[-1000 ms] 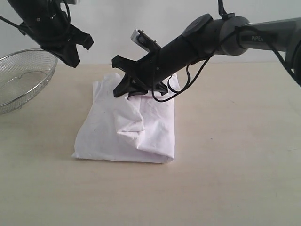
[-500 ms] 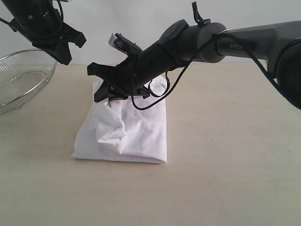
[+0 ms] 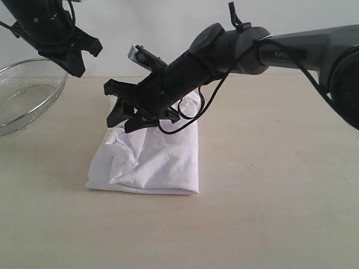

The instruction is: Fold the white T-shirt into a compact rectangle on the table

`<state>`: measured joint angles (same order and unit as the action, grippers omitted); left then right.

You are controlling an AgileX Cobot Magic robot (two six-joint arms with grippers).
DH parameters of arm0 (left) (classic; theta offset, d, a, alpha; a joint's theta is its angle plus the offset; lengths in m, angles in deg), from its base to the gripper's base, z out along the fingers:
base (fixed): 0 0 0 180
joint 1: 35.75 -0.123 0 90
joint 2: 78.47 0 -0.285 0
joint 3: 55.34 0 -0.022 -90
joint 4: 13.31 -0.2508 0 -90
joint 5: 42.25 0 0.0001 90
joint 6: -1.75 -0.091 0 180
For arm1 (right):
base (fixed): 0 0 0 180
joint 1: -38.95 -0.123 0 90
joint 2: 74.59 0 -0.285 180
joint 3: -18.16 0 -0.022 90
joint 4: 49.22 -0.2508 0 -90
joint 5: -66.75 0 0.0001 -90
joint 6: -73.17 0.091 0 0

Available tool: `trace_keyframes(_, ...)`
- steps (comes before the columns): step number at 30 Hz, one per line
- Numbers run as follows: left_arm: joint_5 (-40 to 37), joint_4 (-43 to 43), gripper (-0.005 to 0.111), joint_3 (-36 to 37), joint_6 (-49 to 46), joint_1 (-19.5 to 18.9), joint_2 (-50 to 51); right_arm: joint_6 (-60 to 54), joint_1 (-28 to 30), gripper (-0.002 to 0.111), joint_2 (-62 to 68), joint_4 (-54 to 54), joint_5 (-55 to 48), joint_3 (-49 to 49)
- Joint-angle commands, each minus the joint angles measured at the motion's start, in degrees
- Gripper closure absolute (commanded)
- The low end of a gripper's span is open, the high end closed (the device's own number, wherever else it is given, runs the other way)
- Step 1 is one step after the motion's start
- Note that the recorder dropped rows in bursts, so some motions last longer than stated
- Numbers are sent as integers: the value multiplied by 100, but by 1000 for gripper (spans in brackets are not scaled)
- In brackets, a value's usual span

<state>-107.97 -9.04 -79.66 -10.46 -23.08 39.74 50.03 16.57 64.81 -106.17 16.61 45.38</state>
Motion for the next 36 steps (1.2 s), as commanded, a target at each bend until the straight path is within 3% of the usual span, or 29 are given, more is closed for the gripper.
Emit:
trace_keyframes(1,-53,89,102,27,-165,-6,-75,541,120,93,-436,987,-19,4)
trace_keyframes(4,-53,244,102,27,-383,-6,-75,800,283,108,-718,1550,-151,4)
trace_keyframes(11,69,1090,102,27,-1377,5,86,1094,1034,108,-1334,2171,-471,-226)
trace_keyframes(16,261,1766,102,27,-2586,52,471,698,1679,108,-1865,2182,-280,-1364)
trace_keyframes(20,935,1946,102,27,-3720,292,735,399,2092,108,-2252,2170,125,-2431)
trace_keyframes(24,1540,2285,102,27,-4082,469,902,140,2413,108,-2465,2170,356,-3207)
trace_keyframes(30,890,3789,102,27,-4759,716,1010,-60,2620,108,-2523,2171,500,-3642)
trace_keyframes(36,1316,3579,102,27,-4820,1070,1520,-82,2633,108,-2523,2109,478,-3642)
